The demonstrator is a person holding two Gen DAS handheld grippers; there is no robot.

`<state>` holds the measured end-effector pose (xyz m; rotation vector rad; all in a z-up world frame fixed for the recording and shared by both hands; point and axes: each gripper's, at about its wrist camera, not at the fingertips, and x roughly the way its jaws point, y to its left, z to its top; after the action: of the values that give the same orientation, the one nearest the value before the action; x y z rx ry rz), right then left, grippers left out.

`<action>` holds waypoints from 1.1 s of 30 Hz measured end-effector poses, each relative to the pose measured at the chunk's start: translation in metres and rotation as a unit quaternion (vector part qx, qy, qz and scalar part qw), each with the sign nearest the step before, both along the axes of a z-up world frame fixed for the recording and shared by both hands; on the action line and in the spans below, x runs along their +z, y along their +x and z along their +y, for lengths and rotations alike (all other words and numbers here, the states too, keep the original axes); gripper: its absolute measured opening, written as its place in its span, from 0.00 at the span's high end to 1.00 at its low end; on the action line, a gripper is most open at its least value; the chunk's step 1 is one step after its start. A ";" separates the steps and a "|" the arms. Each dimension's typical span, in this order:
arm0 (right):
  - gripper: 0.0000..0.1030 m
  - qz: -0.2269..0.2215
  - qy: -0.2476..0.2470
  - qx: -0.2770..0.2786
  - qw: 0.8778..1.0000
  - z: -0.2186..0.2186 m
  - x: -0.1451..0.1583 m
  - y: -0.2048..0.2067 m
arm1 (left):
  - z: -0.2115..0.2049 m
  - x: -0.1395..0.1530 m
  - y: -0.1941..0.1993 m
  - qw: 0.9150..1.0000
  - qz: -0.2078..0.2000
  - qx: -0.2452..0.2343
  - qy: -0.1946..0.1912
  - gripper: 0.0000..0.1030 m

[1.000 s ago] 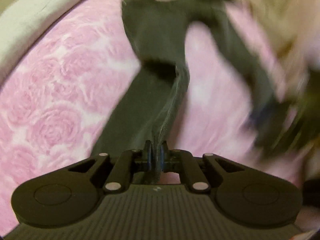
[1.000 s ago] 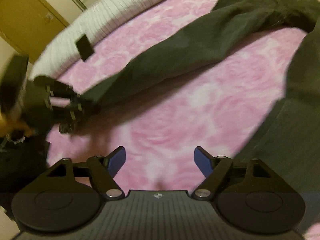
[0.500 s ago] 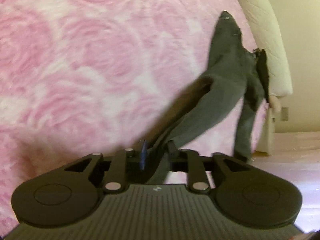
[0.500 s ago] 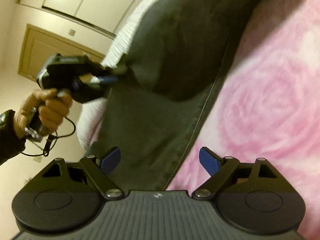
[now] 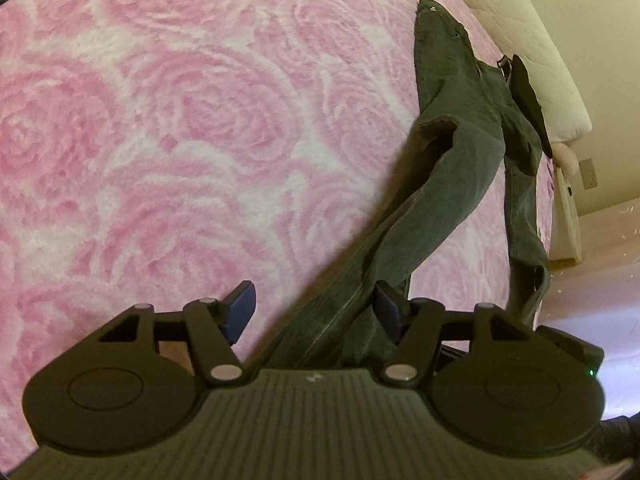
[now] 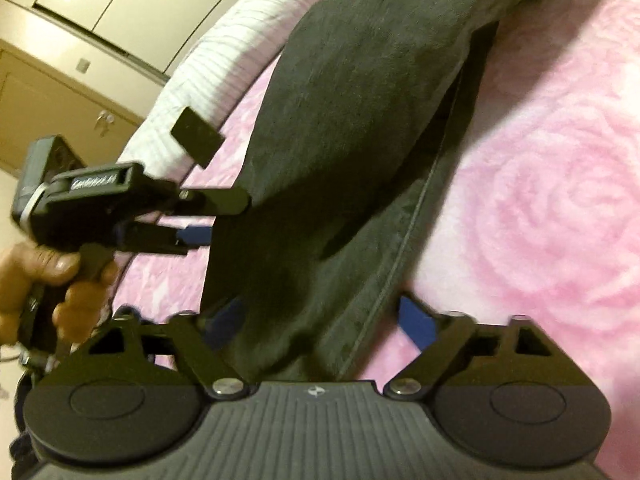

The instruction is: Fold clothes

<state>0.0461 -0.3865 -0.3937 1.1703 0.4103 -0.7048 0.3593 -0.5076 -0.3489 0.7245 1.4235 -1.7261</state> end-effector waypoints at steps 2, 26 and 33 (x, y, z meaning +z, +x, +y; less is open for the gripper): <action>0.69 0.009 0.022 -0.017 1.000 -0.005 -0.003 -0.004 | -0.001 0.000 -0.002 1.000 0.000 0.002 0.004 0.46; 0.97 0.093 0.101 -0.035 0.990 0.103 0.055 -0.121 | 0.124 -0.007 -0.081 0.993 -0.043 -0.104 0.047 0.42; 0.97 0.113 0.107 -0.047 0.987 0.113 0.064 -0.161 | 0.150 -0.004 -0.103 0.991 -0.041 -0.117 0.043 0.43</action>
<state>-0.1146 -0.2736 -0.3297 1.3229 0.6368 -0.8963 0.2559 -0.3577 -0.3524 1.0342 1.4084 -1.7953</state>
